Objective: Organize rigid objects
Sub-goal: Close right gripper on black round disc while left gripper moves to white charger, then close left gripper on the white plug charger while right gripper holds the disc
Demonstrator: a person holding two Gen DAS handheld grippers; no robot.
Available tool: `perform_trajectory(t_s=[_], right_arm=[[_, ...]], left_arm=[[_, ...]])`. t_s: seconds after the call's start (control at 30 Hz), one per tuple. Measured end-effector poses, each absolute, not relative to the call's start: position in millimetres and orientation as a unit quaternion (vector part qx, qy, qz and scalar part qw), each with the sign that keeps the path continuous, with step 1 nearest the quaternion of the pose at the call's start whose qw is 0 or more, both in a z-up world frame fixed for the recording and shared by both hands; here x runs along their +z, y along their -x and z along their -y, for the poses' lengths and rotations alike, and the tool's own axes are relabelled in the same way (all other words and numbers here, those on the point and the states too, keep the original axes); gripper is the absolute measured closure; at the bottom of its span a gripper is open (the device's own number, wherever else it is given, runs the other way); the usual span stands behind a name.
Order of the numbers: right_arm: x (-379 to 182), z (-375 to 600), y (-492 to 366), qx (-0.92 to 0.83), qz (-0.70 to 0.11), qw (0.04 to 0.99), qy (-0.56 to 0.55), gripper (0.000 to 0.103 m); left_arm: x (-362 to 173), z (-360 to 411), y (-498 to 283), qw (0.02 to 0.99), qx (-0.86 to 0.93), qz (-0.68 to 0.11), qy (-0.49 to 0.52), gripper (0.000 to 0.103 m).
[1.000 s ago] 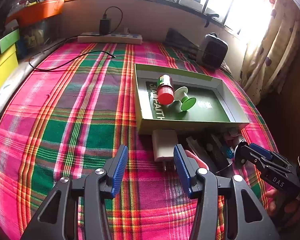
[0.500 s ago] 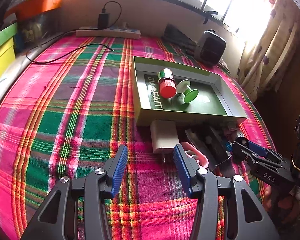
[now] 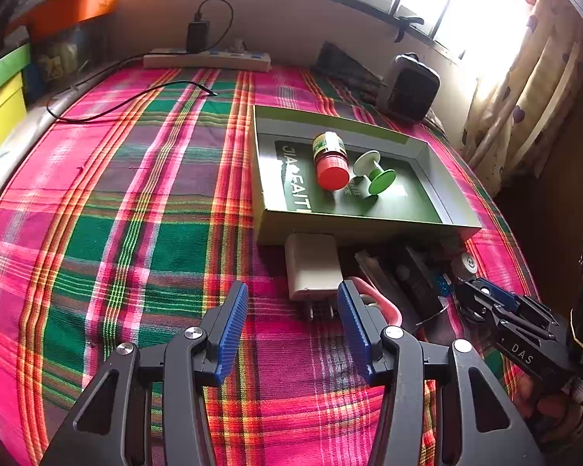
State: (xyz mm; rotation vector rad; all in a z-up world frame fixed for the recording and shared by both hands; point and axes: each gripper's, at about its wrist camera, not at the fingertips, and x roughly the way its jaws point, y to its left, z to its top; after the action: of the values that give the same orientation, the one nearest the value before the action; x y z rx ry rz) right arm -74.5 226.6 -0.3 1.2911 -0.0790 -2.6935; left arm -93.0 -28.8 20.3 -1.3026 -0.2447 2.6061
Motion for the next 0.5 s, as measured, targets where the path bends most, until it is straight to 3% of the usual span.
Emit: perform_trajectory(t_s=[0.1,0.23,0.5], right_arm=[[-0.4,-226.9,71.6,-0.900,0.027,0.079,-0.428,0.064],[0.5,-228.6,68.6,-0.900,0.026,0.081,-0.427,0.074],[1.9,-233.7,63.8,-0.903,0.023,0.080,-0.421,0.074]], left_arm=[[20.5,27.2,93.9,0.109,0.886,0.082,0.443,0.056],[20.8,23.6,96.6,0.108,0.886,0.077,0.445,0.056],[19.9,14.0,102.6,0.110,0.883,0.064,0.453,0.056]])
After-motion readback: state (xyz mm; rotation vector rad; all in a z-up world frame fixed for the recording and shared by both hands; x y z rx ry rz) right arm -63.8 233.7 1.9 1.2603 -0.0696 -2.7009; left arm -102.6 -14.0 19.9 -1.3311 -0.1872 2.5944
